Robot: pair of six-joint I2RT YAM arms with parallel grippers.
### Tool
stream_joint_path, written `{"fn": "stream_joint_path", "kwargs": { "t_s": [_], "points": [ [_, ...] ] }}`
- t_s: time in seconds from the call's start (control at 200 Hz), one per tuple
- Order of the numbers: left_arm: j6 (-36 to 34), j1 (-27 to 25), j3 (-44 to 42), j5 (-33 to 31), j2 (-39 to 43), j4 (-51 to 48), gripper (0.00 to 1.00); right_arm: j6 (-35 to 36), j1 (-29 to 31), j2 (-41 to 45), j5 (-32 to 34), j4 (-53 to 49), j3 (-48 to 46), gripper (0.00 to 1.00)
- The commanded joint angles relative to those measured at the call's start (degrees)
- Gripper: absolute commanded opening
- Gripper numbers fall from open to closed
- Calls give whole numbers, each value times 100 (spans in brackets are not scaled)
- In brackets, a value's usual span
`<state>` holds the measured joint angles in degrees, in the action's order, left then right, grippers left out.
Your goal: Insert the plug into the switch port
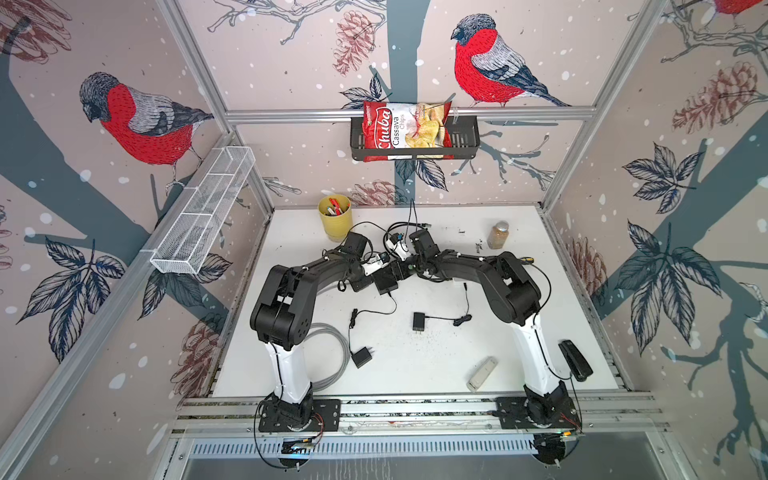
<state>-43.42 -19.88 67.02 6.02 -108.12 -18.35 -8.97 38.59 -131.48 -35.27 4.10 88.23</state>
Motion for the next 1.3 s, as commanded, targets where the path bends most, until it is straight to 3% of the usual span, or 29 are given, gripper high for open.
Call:
{"fn": "stream_joint_path", "kwargs": {
  "t_s": [0.0,0.31,0.59,0.841,0.946,1.076,1.291],
  "points": [
    [-173,-201,60,2275,53,3520,0,163,360,-58,-2494,364,81,49],
    [-13,-209,105,2526,80,3784,0,221,369,-132,-2572,239,265,49],
    [9,-209,-182,2195,315,4140,0,331,341,-167,-2430,-68,349,49],
    [203,-227,-180,2286,122,4447,0,247,376,-156,-2600,76,372,49],
    [183,-227,-115,2012,57,4380,0,247,386,-133,-2558,20,348,49],
    [-179,-227,112,1550,-25,3589,0,128,350,-21,-2364,113,134,52],
    [-286,-236,-301,650,251,3173,0,-700,138,116,-1765,659,-217,55]
  ]
}}
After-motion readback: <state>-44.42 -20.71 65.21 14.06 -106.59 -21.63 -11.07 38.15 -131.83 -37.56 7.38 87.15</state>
